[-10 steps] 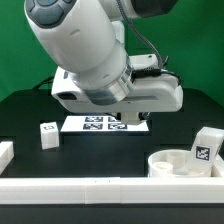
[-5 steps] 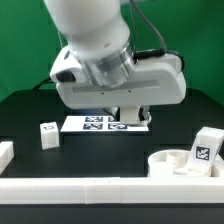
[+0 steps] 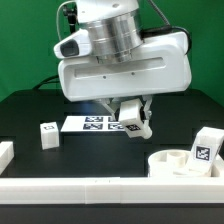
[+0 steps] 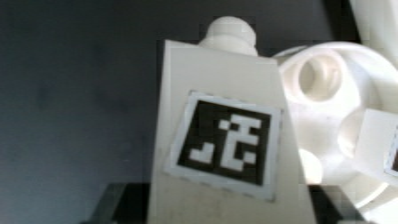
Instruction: Assemble stool
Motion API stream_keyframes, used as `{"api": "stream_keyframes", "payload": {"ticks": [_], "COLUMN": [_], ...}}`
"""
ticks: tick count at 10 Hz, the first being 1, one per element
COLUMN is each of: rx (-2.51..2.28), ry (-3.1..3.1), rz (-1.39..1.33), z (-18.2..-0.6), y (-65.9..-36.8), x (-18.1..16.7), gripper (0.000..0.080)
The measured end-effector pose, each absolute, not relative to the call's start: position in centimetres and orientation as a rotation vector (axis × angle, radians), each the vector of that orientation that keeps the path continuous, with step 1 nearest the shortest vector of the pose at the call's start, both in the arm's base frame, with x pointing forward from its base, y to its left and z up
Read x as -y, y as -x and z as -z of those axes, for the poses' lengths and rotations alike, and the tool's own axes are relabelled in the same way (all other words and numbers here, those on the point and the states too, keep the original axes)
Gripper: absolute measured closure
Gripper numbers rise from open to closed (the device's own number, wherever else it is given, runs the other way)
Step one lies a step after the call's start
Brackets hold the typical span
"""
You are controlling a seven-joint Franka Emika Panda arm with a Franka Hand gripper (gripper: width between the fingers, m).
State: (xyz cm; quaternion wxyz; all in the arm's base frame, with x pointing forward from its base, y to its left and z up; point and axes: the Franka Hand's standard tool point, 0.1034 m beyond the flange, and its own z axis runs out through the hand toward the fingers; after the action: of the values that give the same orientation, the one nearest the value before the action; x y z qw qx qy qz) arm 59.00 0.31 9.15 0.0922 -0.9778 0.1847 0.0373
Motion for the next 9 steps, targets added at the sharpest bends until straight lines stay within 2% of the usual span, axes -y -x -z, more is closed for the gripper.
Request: {"api": "stream_keyframes", "payload": {"ticks": [2,5,9], "rx": [-0.43,-0.365,-0.311], "ry": [2.989,3.02,3.03], "rz": [0.142,0.368,0.815], "z": [-10.2,-11.5,-11.5], "y": [-60.9,-63.1,-63.5], "x": [0.4,0.9,1.7], "gripper": [0.0472,0.0472,0.0472]}}
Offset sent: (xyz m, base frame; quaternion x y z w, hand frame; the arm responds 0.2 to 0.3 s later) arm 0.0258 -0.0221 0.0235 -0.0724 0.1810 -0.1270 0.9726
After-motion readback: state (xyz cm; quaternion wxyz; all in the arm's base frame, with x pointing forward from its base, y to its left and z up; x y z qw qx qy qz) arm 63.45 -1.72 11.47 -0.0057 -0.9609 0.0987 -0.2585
